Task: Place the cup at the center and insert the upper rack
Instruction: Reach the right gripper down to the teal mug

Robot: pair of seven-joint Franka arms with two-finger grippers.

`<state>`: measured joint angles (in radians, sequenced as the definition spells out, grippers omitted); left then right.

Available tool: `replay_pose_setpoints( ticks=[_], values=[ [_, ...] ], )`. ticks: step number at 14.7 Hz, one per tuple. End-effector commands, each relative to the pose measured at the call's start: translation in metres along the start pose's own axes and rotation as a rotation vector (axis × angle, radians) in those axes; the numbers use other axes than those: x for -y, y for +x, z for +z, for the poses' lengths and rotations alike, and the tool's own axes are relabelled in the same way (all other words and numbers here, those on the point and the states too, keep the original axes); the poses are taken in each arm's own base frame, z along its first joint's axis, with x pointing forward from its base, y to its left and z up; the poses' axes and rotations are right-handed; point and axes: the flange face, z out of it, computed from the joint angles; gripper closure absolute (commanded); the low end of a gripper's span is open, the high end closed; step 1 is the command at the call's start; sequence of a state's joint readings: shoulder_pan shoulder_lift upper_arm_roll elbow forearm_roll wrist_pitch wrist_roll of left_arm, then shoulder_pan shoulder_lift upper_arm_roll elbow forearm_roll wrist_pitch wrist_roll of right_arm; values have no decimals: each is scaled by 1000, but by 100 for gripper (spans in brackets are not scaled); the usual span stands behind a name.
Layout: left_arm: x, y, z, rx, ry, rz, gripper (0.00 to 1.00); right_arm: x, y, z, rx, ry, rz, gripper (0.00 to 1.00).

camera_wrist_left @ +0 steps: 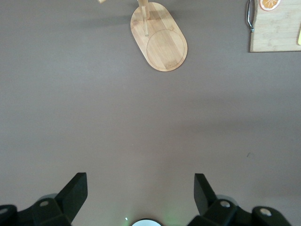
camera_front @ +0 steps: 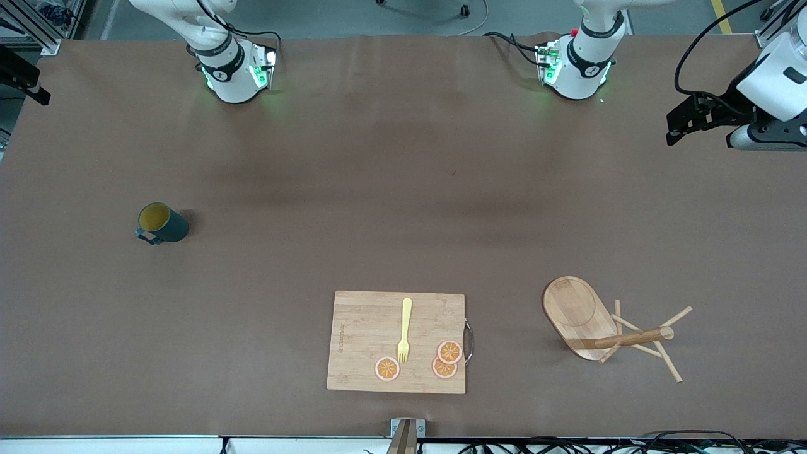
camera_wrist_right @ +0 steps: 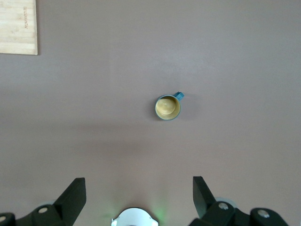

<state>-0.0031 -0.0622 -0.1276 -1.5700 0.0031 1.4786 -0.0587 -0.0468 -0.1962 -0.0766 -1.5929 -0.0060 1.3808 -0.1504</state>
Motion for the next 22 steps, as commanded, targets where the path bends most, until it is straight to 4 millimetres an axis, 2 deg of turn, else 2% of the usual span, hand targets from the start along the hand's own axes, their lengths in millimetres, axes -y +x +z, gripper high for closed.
replay_pose_setpoints(
  ticks=[1, 6, 7, 8, 10, 13, 15, 18, 19, 22],
  values=[
    [0, 0, -6, 7, -14, -3, 0, -2, -4, -4, 3, -13, -35, 0],
    [4, 0, -6, 6, -3, -9, 0, -3, -3, -3, 5, -14, -36, 0],
    [3, 0, -6, 6, -4, -7, 0, -3, 3, 5, 20, -13, -27, 0],
    [2, 1, -6, 8, -3, -7, 0, -7, 20, 27, 61, -8, -21, 0],
    [2, 1, -5, 10, -7, -4, 0, -11, 46, 53, 73, 4, -18, 0],
    [3, 0, -6, 8, -14, -11, 0, -10, 102, 115, 72, -1, -47, 0],
    [2, 1, -5, 10, -7, -8, 0, -5, 119, 139, 70, -1, -201, 0],
    [2, 1, -1, 17, -7, -8, 0, -20, 144, 202, 132, 25, -468, 0],
    [0, 1, -3, 14, -5, -5, 0, -26, 148, 227, 158, 39, -508, 0],
    [2, 0, -3, 14, -5, -9, 0, -36, 141, 287, 139, 43, -610, 0]
  ],
)
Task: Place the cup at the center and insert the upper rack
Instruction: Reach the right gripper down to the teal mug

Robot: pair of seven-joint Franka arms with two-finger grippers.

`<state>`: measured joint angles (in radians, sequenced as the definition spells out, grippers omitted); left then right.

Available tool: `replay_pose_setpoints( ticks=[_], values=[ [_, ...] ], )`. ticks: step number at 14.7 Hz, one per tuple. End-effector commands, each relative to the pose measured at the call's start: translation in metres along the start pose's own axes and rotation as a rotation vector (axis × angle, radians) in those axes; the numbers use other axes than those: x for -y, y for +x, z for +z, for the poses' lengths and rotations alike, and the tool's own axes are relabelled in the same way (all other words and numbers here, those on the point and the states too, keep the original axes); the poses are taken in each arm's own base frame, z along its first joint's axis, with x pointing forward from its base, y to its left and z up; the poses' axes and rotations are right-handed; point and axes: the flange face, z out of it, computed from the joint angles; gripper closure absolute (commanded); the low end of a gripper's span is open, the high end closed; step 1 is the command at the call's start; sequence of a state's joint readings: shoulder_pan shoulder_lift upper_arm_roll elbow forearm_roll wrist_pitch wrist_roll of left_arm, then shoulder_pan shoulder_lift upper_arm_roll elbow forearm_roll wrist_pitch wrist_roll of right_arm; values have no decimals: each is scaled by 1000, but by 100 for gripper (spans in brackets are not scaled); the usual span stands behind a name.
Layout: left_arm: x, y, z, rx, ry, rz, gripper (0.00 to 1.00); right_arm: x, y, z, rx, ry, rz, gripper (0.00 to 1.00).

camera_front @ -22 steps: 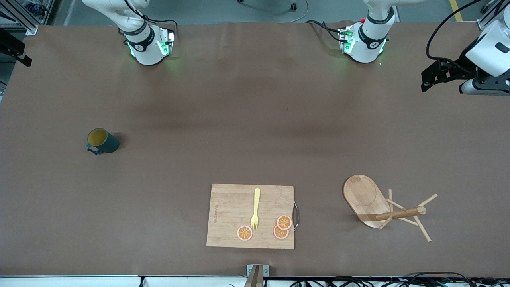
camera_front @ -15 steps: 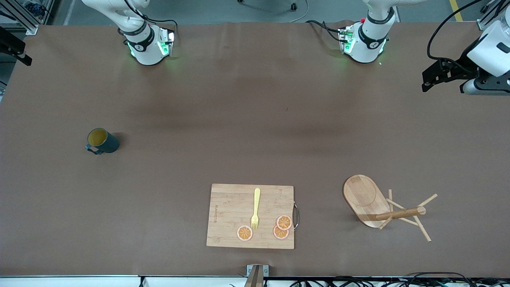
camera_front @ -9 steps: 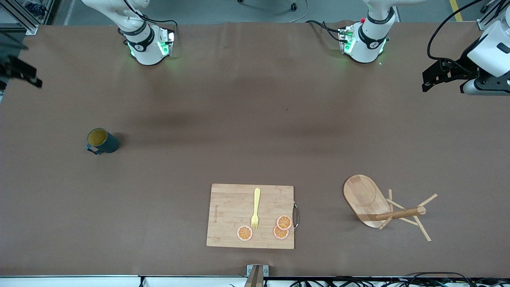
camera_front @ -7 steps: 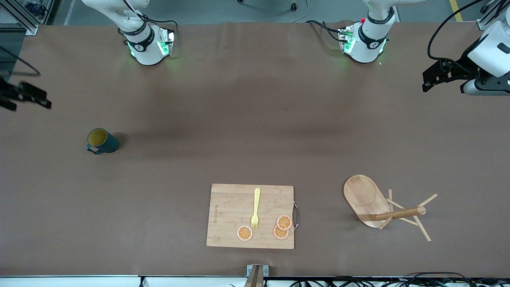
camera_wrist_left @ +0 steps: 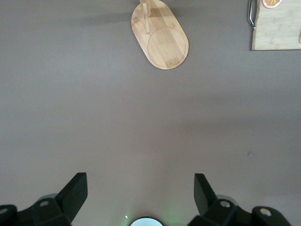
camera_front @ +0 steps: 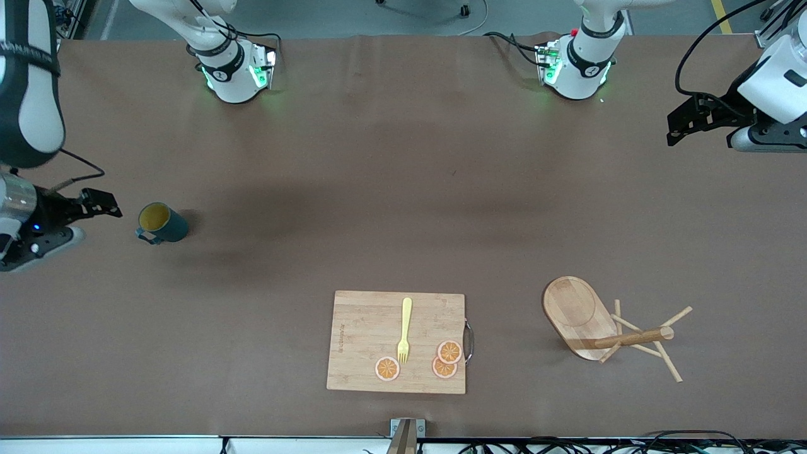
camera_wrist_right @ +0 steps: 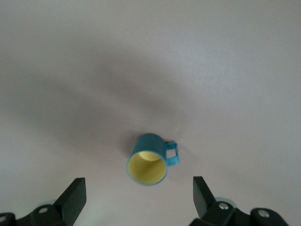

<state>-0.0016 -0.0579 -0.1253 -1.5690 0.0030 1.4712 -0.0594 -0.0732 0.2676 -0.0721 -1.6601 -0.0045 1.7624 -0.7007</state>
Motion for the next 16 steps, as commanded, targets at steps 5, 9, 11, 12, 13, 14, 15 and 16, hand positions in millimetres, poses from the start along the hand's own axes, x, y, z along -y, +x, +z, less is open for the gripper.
replay_pose_setpoints(
  ticks=[5, 9, 11, 12, 13, 14, 15, 16],
  values=[
    [3, 0, -6, 3, -1, -11, 0, -27, -46, 124, -68, -58, -275, 0],
    [7, -1, -7, 0, -1, -15, 0, -21, -62, 176, -87, -91, -355, 3],
    [10, 0, -8, -1, -6, -22, 0, -16, -62, 187, -74, -74, -375, 3],
    [9, 0, -8, -1, -5, -21, 0, -16, -64, 191, -69, -69, -391, 3],
    [10, 0, -7, 0, -3, -21, 0, -14, -65, 194, -66, -64, -399, 3],
    [10, 0, -8, -1, -3, -21, 0, -14, -66, 195, -64, -61, -411, 3],
    [10, 0, -8, -1, -3, -21, 0, -15, -68, 197, -62, -59, -416, 3],
    [9, 0, -8, -1, -3, -20, 0, -13, -69, 200, -58, -52, -417, 3]
  ],
)
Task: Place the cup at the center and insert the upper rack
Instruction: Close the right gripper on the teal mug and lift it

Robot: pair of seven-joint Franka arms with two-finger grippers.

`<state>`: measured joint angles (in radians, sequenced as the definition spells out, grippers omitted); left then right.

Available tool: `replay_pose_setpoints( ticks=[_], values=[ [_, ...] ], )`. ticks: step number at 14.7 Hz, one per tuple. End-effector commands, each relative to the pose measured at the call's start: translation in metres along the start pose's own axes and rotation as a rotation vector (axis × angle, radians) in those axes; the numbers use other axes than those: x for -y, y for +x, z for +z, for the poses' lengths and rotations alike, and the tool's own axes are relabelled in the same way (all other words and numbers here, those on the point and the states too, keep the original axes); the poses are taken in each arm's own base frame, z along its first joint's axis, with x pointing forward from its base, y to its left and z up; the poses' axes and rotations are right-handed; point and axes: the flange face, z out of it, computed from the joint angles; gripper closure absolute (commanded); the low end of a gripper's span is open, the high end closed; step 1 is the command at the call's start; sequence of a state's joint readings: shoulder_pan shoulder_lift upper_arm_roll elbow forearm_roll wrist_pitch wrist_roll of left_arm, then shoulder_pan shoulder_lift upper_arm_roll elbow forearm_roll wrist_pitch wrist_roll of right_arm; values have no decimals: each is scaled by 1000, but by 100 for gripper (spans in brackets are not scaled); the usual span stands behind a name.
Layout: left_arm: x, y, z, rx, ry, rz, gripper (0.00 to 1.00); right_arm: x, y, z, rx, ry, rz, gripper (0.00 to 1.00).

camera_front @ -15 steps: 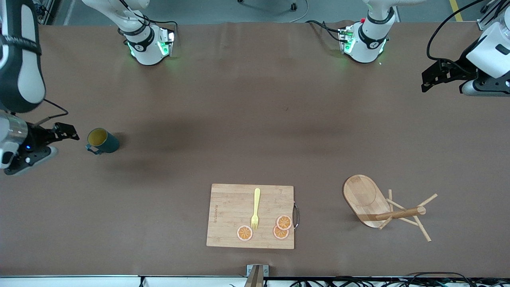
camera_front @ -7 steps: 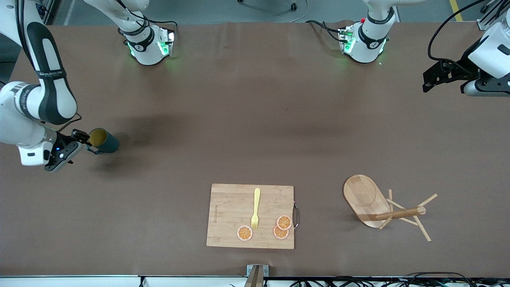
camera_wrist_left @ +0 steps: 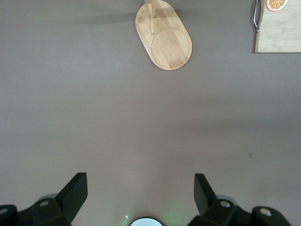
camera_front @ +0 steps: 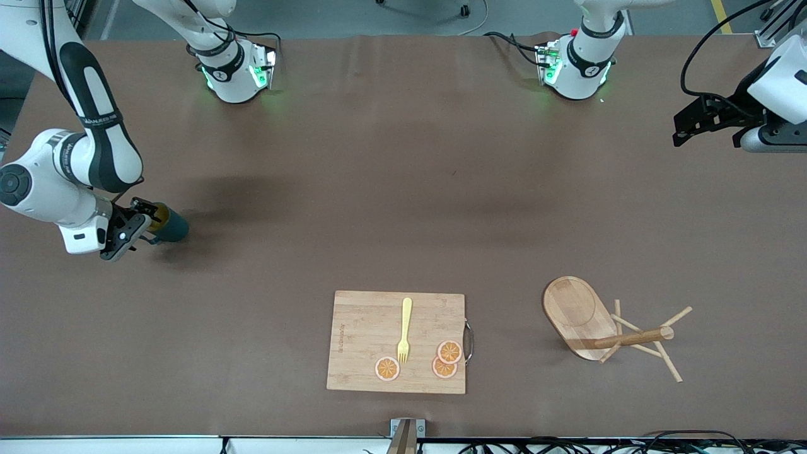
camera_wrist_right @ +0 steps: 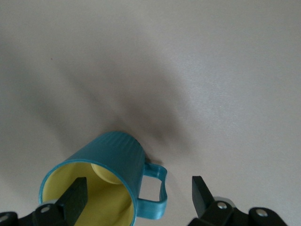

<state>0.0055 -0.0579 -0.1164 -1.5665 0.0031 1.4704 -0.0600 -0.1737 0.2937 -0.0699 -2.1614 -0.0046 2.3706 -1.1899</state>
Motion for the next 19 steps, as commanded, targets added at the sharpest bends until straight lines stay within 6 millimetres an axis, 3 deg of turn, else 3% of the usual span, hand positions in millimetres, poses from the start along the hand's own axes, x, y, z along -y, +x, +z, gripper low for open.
replay_pose_setpoints(
  ticks=[1, 3, 5, 6, 7, 12, 14, 17, 19],
  values=[
    [0, -1, -7, 0, -2, -2, 0, 8, -5, 4, -5, 0, -25, 4],
    [0, -1, -8, -1, -2, -2, 0, 14, -6, 13, -12, -17, -29, 16],
    [2, -2, -9, -4, -2, -2, 0, 16, -3, 21, -12, -23, -98, 55],
    [2, -2, -8, -3, -2, -3, 0, 15, -3, 21, -13, -25, -103, 84],
    [1, -1, -7, 0, -2, -3, 0, 15, -3, 20, -15, -24, -98, 100],
    [7, -4, -7, 13, -9, -10, 0, 13, 5, 8, -12, 25, -38, 100],
    [8, -4, -6, 18, -6, -10, 0, 19, 18, -8, 1, 52, 24, 100],
    [12, -4, -5, 22, -7, -7, 0, 45, 50, -49, 22, 71, 186, 100],
    [12, -4, -4, 24, -8, -7, 0, 77, 88, -73, 20, 90, 321, 100]
  ],
)
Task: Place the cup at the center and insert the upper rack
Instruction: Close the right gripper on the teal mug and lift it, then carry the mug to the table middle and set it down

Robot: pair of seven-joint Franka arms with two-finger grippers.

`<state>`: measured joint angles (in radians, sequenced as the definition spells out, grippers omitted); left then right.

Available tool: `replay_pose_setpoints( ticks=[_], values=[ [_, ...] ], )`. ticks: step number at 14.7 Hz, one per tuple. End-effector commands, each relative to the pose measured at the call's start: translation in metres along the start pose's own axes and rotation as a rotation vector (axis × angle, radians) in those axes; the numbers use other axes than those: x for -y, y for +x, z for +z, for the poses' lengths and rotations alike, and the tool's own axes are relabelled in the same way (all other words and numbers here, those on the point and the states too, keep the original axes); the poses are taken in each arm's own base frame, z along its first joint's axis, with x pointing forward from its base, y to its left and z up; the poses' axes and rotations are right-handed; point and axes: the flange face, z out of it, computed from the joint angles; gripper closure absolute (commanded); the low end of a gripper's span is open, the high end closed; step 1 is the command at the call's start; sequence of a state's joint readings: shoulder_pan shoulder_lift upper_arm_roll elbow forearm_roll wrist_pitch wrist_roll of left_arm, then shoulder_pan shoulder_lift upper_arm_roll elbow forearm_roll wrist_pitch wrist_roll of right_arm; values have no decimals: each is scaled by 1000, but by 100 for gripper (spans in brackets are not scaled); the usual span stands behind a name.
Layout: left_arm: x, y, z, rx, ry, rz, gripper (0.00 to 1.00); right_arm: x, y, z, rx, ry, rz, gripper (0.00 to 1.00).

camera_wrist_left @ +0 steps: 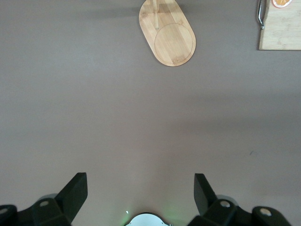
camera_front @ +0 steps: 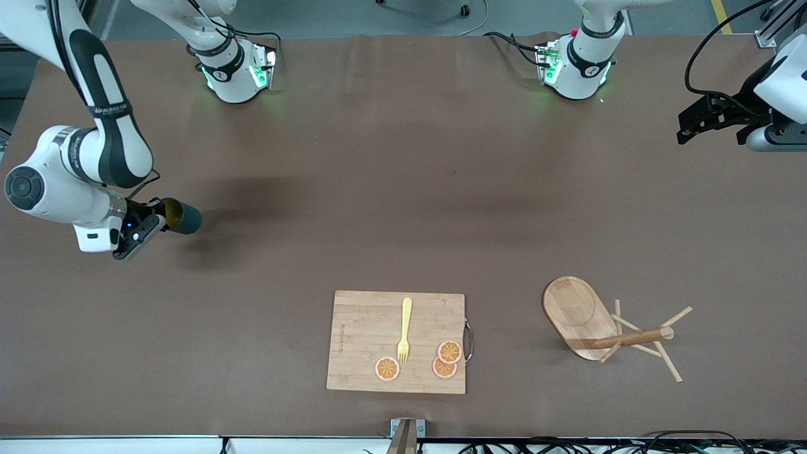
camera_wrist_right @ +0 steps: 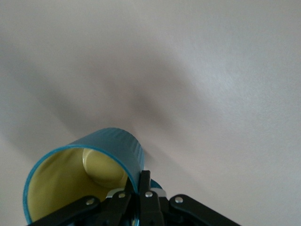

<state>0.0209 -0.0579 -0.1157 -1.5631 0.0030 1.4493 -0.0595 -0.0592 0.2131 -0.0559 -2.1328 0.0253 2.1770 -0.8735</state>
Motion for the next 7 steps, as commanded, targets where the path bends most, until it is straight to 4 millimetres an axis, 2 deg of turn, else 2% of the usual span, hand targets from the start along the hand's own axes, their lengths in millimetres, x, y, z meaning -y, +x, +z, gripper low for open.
replay_pose_setpoints(
  ticks=[1, 3, 7],
  values=[
    [2, -3, -5, 7, -7, 10, 0, 67, 36, -38, -25, 22, 166, 100],
    [3, -5, -6, 18, -6, 9, 0, 125, 75, -51, -36, 36, 321, 100],
    [1, -3, -2, 24, -6, 9, 0, 272, 156, -61, -70, 10, 617, 100]
  ],
)
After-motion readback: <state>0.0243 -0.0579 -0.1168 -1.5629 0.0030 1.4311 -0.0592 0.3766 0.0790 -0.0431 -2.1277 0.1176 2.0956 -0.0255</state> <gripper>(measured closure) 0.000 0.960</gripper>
